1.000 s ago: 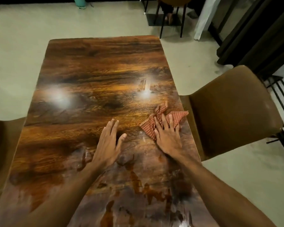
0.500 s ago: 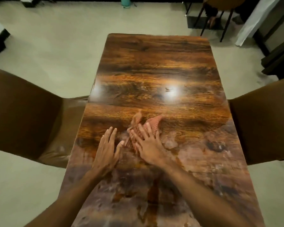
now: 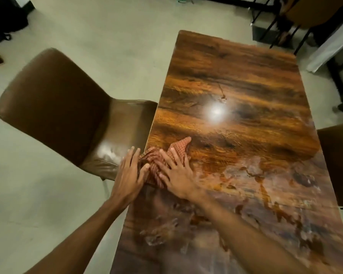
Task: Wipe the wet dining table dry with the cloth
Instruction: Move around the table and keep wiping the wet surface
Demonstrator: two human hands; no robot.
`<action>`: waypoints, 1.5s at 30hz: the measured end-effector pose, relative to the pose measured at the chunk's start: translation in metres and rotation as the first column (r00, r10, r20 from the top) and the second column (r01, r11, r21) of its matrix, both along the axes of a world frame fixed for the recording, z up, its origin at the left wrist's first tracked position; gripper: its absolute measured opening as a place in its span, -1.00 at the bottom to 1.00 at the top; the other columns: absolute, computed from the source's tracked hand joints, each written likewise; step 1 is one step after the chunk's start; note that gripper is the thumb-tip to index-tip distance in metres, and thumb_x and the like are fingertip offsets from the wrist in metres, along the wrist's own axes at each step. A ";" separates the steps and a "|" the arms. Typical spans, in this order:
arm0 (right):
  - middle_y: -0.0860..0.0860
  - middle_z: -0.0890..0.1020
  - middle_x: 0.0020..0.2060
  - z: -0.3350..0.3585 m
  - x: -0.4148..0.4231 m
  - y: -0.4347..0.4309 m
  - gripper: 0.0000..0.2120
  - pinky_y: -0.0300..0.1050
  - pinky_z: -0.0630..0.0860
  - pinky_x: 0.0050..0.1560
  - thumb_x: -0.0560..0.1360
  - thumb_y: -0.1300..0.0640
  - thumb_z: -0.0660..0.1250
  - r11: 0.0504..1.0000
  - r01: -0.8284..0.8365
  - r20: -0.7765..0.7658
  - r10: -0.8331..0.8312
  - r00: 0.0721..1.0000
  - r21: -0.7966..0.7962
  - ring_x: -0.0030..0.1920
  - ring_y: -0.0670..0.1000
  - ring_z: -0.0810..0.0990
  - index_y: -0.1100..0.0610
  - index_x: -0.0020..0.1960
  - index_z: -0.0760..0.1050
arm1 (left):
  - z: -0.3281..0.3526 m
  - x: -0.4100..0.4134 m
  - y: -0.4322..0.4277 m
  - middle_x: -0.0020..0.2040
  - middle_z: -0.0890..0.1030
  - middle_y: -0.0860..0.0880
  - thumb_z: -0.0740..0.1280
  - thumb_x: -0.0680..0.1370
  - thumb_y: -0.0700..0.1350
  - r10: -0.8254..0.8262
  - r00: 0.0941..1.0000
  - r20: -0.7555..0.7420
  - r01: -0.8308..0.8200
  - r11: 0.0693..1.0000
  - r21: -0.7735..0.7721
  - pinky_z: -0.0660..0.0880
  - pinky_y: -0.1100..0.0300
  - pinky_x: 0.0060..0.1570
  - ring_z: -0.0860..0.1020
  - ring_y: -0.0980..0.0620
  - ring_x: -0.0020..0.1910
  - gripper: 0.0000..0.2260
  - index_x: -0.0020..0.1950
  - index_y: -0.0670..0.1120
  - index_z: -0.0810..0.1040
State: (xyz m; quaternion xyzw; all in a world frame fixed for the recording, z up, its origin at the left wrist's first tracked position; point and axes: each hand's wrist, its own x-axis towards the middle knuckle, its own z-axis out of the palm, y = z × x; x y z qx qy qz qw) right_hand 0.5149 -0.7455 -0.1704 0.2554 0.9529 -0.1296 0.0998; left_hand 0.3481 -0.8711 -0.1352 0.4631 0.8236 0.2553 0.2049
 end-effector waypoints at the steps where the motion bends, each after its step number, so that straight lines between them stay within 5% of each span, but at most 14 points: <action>1: -0.05 -0.11 0.70 -0.002 -0.011 0.017 -0.43 0.50 0.04 0.55 0.69 -0.21 -0.12 0.999 0.009 0.018 -0.010 1.000 0.041 0.68 0.18 -0.18 -0.15 0.67 0.07 | -0.004 -0.008 -0.008 0.63 0.07 -0.05 0.07 0.66 0.18 0.013 1.000 -0.008 -0.013 1.000 -0.004 0.01 0.01 0.55 0.01 0.00 0.61 -0.42 0.62 -0.02 0.07; 6: 0.01 -0.22 0.69 0.013 -0.062 0.046 -0.42 0.51 -0.05 0.56 0.73 -0.17 -0.09 0.984 0.171 0.078 -0.174 0.982 0.045 0.66 0.25 -0.25 -0.11 0.71 -0.14 | -0.016 -0.022 -0.051 0.63 0.08 -0.06 0.08 0.65 0.19 0.074 0.997 -0.007 -0.074 0.997 -0.020 0.07 -0.05 0.54 0.04 -0.04 0.61 -0.40 0.62 -0.03 0.07; 12: 0.00 -0.12 0.71 0.008 0.011 -0.075 -0.44 0.43 0.00 0.57 0.73 -0.20 -0.10 0.997 -0.074 0.042 0.073 0.996 0.022 0.68 0.20 -0.18 -0.06 0.69 0.08 | -0.004 0.001 -0.068 0.63 0.10 -0.12 0.06 0.66 0.20 0.099 0.994 0.038 -0.099 0.995 -0.009 0.05 -0.05 0.56 0.05 -0.07 0.61 -0.40 0.62 -0.08 0.09; 15: -0.03 -0.27 0.68 0.014 0.054 -0.015 -0.41 0.46 -0.07 0.59 0.73 -0.23 -0.15 0.983 0.175 0.089 -0.179 0.980 0.052 0.65 0.18 -0.33 -0.11 0.71 -0.12 | 0.003 0.017 -0.055 0.63 0.07 -0.08 0.04 0.65 0.22 0.076 0.996 0.048 -0.078 0.996 0.039 0.03 -0.04 0.54 0.02 -0.03 0.60 -0.40 0.62 -0.03 0.07; 18: 0.02 -0.23 0.69 0.021 0.090 0.026 -0.39 0.44 -0.10 0.59 0.73 -0.20 -0.09 0.879 0.476 0.124 -0.477 0.870 0.037 0.66 0.24 -0.29 -0.09 0.71 -0.18 | 0.008 0.044 -0.038 0.63 0.06 -0.05 0.08 0.67 0.18 0.053 0.998 0.040 -0.056 0.996 0.066 -0.01 -0.02 0.52 0.02 -0.01 0.60 -0.43 0.62 -0.01 0.05; 24: -0.02 -0.07 0.71 0.002 0.150 -0.020 -0.42 0.43 0.04 0.56 0.70 -0.23 -0.07 0.997 0.075 -0.006 -0.075 0.997 0.033 0.69 0.16 -0.15 -0.09 0.68 0.10 | 0.015 0.132 0.006 0.63 0.07 -0.05 0.04 0.65 0.21 -0.031 0.998 -0.057 0.032 0.999 0.027 -0.17 0.09 0.58 0.01 0.03 0.61 -0.40 0.62 -0.03 0.07; 31: 0.05 -0.02 0.70 0.002 0.291 0.131 -0.40 0.46 0.03 0.57 0.71 -0.19 -0.03 0.895 0.442 -0.036 -0.441 0.897 0.053 0.68 0.22 -0.11 -0.06 0.70 0.02 | -0.004 0.255 0.080 0.63 0.07 -0.09 0.03 0.63 0.22 -0.131 0.989 -0.071 0.129 0.991 -0.031 -0.05 0.04 0.56 0.02 -0.02 0.61 -0.38 0.61 -0.08 0.12; 34: 0.07 0.13 0.68 -0.002 0.311 0.105 -0.39 0.47 0.12 0.54 0.66 -0.19 -0.02 0.930 0.365 -0.080 -0.361 0.929 0.044 0.67 0.24 -0.02 -0.05 0.67 0.16 | -0.001 0.298 0.113 0.63 0.08 -0.12 0.06 0.63 0.18 -0.140 0.988 -0.069 0.137 0.989 -0.049 -0.04 0.07 0.56 0.05 -0.05 0.60 -0.39 0.61 -0.10 0.12; 38: -0.02 0.05 0.70 -0.014 0.339 0.126 -0.44 0.39 0.05 0.56 0.68 -0.22 0.00 0.998 0.052 -0.124 -0.047 0.991 0.042 0.68 0.15 -0.04 -0.09 0.64 0.23 | 0.004 0.335 0.156 0.63 0.08 -0.12 0.07 0.64 0.16 -0.154 0.984 -0.094 0.151 0.988 -0.037 0.01 0.01 0.57 0.06 -0.05 0.60 -0.39 0.61 -0.11 0.11; 42: -0.03 -0.08 0.70 -0.004 0.372 0.240 -0.42 0.44 -0.03 0.58 0.72 -0.21 -0.02 0.934 0.353 -0.036 -0.351 0.936 0.051 0.68 0.15 -0.19 -0.09 0.69 0.06 | -0.001 0.352 0.190 0.63 0.09 -0.10 0.09 0.64 0.15 -0.174 0.978 -0.112 0.172 0.985 -0.031 -0.01 0.04 0.57 0.05 -0.03 0.60 -0.41 0.61 -0.09 0.13; 45: 0.05 0.00 0.70 -0.001 0.385 0.243 -0.41 0.44 -0.01 0.58 0.71 -0.18 -0.01 0.902 0.428 -0.057 -0.425 0.903 0.060 0.68 0.21 -0.15 -0.06 0.70 0.03 | -0.001 0.362 0.213 0.63 0.09 -0.11 0.09 0.64 0.15 -0.165 0.981 -0.099 0.161 0.986 -0.041 0.00 0.03 0.57 0.05 -0.03 0.61 -0.40 0.61 -0.09 0.13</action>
